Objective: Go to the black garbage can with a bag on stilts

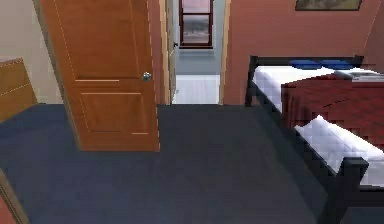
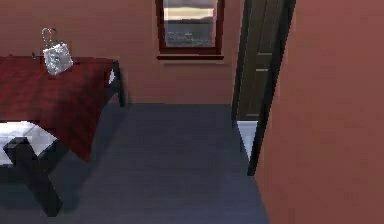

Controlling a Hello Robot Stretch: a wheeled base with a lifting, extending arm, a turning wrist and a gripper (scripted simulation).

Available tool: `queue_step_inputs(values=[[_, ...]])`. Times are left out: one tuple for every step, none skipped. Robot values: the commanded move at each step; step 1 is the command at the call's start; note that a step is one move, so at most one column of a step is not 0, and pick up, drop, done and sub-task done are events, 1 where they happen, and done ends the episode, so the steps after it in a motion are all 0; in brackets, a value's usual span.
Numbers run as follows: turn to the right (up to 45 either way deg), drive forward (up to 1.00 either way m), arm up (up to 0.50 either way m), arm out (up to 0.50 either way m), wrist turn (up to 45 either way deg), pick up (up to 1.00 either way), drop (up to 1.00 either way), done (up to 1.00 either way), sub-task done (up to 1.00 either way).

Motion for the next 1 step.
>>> queue_step_inputs(values=[[33.0, 0.0, 0.0, 0.0, 0.0, 0.0, 0.0, 0.0, 0.0]])
